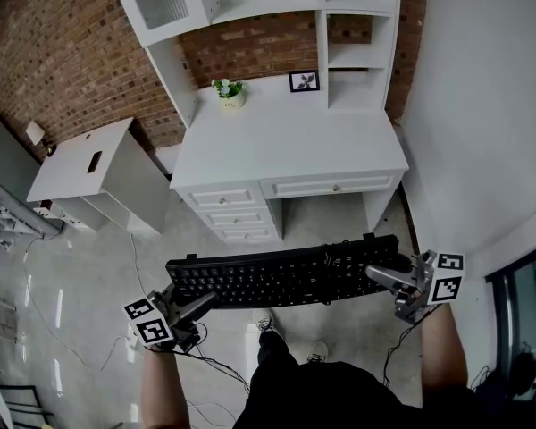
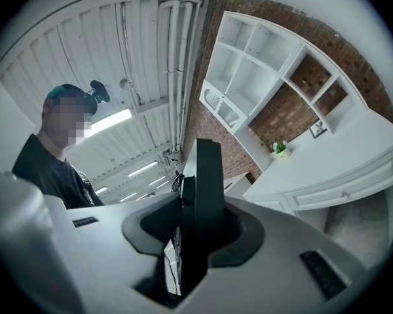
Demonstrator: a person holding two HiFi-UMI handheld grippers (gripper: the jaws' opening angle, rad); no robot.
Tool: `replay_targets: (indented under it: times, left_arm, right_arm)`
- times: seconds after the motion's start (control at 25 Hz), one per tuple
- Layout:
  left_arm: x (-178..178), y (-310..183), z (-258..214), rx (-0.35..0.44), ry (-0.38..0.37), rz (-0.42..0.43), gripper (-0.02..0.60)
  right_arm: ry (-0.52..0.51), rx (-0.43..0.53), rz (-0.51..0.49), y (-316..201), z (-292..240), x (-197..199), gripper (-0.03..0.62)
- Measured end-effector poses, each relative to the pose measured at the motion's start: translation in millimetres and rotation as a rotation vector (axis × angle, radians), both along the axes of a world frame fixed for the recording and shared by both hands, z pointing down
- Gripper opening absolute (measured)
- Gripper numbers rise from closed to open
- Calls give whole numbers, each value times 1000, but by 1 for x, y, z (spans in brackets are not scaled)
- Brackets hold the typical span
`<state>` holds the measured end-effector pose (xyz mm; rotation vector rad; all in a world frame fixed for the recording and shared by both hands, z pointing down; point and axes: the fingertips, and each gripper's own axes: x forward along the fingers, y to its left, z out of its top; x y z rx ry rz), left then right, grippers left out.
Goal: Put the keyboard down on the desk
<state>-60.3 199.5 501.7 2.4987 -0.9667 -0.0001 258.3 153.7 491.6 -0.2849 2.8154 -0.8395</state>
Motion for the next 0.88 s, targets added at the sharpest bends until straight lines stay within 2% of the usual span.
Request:
replay_targets:
  times: [0.32, 0.6, 0.88]
  left_arm:
    - [-2, -12, 13, -3, 13, 15, 282]
    - [-36, -89, 16, -25, 30, 31, 282]
    - [-67, -139, 20, -50, 37, 56, 284]
  right_arm:
    - [12, -5, 15, -7, 8, -2, 126]
    - [28, -29, 35, -78, 6, -35, 126]
    - [30, -50, 65, -121, 7, -66, 126]
